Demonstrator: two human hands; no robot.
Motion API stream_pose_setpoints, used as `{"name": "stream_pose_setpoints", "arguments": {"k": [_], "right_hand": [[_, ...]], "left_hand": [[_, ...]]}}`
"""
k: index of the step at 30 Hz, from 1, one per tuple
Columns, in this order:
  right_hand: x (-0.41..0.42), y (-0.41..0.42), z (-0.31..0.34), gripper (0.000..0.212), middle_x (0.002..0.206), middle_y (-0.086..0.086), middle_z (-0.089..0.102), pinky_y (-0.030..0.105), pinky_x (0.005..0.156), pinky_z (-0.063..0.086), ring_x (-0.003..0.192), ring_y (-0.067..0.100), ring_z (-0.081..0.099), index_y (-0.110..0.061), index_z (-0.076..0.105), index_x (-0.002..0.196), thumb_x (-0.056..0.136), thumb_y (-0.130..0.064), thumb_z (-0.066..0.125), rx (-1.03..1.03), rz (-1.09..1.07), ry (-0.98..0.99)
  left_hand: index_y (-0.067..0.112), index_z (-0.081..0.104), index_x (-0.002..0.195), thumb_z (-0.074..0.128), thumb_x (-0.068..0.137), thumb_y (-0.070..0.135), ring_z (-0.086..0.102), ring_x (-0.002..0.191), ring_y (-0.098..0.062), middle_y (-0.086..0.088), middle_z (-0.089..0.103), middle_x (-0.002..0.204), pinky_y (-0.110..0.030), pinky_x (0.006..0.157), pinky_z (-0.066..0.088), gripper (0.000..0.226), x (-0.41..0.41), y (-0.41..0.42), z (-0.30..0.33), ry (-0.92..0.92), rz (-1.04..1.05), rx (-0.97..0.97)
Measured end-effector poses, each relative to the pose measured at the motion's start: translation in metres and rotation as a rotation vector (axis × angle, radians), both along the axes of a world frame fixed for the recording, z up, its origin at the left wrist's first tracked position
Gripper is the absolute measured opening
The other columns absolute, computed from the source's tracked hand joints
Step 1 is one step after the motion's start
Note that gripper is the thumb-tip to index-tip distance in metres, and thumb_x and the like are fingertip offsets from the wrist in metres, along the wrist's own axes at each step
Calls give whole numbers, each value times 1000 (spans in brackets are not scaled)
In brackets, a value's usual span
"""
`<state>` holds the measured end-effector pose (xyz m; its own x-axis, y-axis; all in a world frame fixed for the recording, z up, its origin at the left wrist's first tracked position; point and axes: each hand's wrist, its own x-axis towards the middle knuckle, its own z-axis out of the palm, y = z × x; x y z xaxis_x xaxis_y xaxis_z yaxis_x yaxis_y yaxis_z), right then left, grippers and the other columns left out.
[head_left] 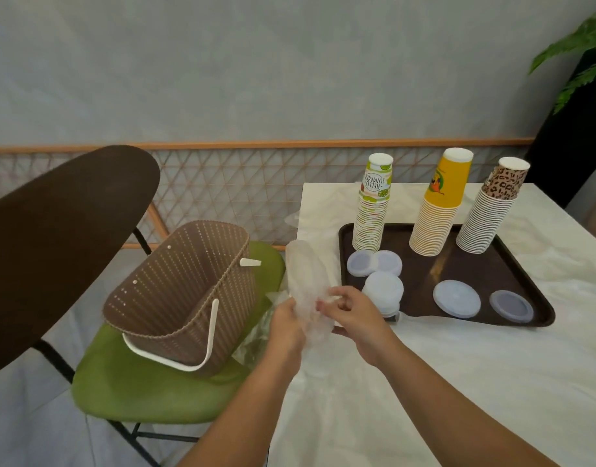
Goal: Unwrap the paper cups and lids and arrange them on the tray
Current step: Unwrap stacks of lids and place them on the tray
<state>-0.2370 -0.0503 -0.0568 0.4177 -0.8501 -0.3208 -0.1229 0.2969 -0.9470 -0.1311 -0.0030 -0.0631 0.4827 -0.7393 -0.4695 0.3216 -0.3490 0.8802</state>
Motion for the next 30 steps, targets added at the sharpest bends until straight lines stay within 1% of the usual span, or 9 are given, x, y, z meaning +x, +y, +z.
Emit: {"name": "stream_pose_setpoints", "arguments": {"k": [4, 7, 12, 14, 18, 20, 22, 24, 30], "right_hand": [[-2, -5, -9, 10, 88, 13, 57, 26, 72, 52, 81, 19, 57, 1, 58, 95, 93, -8, 56, 27, -44, -72], [-5, -10, -17, 10, 91, 9, 61, 27, 75, 55, 84, 18, 60, 0, 55, 100, 97, -6, 48, 217, -72, -212], [-8, -22, -29, 5, 90, 12, 60, 22, 66, 56, 79, 18, 59, 0, 52, 98, 96, -4, 48, 215, -145, -170], [-12, -29, -36, 6, 91, 12, 60, 23, 67, 55, 81, 19, 59, -2, 54, 96, 96, -3, 49, 223, -155, -129], [-16, -36, -23, 12, 98, -7, 54, 21, 78, 43, 92, 10, 53, -14, 56, 106, 95, -14, 50, -236, -266, 110], [-13, -30, 8, 19, 104, -15, 51, 13, 82, 42, 97, 3, 53, -17, 53, 112, 94, -21, 51, -653, -336, 22], [-7, -23, 30, 16, 101, -10, 57, 13, 83, 44, 95, 8, 58, -16, 56, 105, 91, -22, 51, -880, -145, -87], [0, -19, 29, 9, 91, -6, 60, 15, 78, 46, 88, 9, 61, -14, 57, 95, 92, -19, 52, -905, 155, 0], [-1, -21, -25, 19, 114, -1, 57, 35, 78, 46, 96, 20, 58, -16, 59, 108, 99, -23, 44, -909, 491, 505]], "left_hand": [[-4, 61, 93, 57, 90, 0, 60, 76, -26, -17, 61, 85, -25, 58, 53, 6, 4, -5, -4, 107, 61, -29], [-4, 57, 106, 50, 95, 6, 60, 81, -27, -19, 60, 97, -27, 51, 56, 17, 10, -13, -8, 399, 119, -102], [4, 49, 79, 34, 103, 19, 53, 36, -9, -3, 52, 41, -25, 53, 53, 31, 20, -20, -10, 600, 219, -94], [2, 55, 82, 39, 102, 20, 59, 38, -12, -7, 61, 48, -29, 61, 55, 31, 25, -18, -6, 647, 199, -119], [4, 59, 106, 63, 87, 12, 60, 58, -14, -9, 65, 86, -25, 58, 52, 20, 30, -18, -6, 488, 105, -165], [3, 55, 120, 70, 81, 7, 55, 68, -17, -11, 65, 101, -27, 67, 49, 42, 26, -20, -9, 452, 71, -181], [0, 52, 126, 68, 82, 5, 51, 67, -16, -9, 63, 95, -24, 60, 49, 47, 19, -21, -6, 428, 67, -194], [-3, 51, 127, 61, 88, 5, 48, 58, -13, -14, 60, 91, -21, 49, 46, 41, 17, -24, -5, 381, 114, -180], [2, 53, 113, 64, 86, 3, 55, 75, -24, -18, 63, 107, -34, 67, 51, 29, 24, -23, 2, 280, 175, -244]]}}
